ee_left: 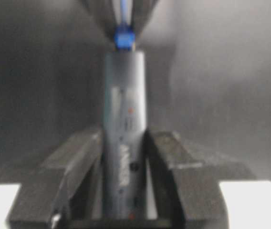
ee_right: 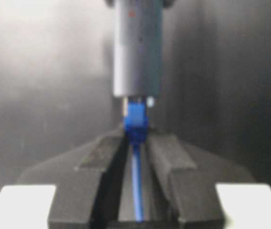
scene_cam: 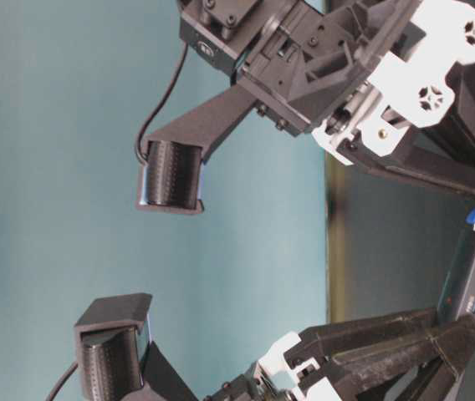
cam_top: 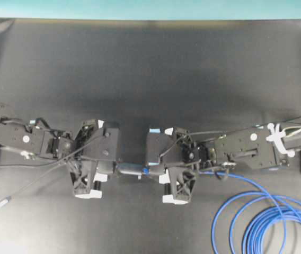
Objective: Insert the LAN cable into the hub.
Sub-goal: 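Press the plug fully into the hub port, holding both grippers aligned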
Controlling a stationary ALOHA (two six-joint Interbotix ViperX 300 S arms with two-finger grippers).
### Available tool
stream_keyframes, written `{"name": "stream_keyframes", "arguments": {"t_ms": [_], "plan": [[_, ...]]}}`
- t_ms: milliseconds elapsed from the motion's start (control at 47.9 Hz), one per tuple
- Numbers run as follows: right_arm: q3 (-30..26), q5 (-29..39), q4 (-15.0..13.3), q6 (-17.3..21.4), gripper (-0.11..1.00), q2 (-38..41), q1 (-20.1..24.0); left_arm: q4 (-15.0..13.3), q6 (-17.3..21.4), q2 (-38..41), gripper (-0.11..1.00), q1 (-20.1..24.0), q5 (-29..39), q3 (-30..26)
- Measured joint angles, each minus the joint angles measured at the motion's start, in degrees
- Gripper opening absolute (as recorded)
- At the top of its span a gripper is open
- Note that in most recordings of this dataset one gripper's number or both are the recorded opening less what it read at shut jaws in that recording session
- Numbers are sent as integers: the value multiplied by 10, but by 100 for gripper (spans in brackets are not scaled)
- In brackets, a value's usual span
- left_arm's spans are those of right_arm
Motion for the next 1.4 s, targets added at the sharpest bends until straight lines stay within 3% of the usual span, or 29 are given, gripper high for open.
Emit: {"name": "stream_keyframes", "arguments": {"t_ms": [773, 815, 982, 1086, 1400], "plan": [[5, -5, 1, 5, 11, -5, -2, 0, 4, 2, 28, 4, 0, 0], [9, -7, 2, 8, 15, -7, -2, 0, 5, 2, 28, 4, 0, 0], [17, -29, 3, 25, 63, -27, -5, 0, 6, 2, 28, 11, -13, -3], [32, -31, 3, 28, 84, -43, -7, 0, 7, 2, 28, 11, -14, -2], [103, -32, 3, 44, 86, -112, -8, 0, 7, 2, 28, 9, 20, -2]]}}
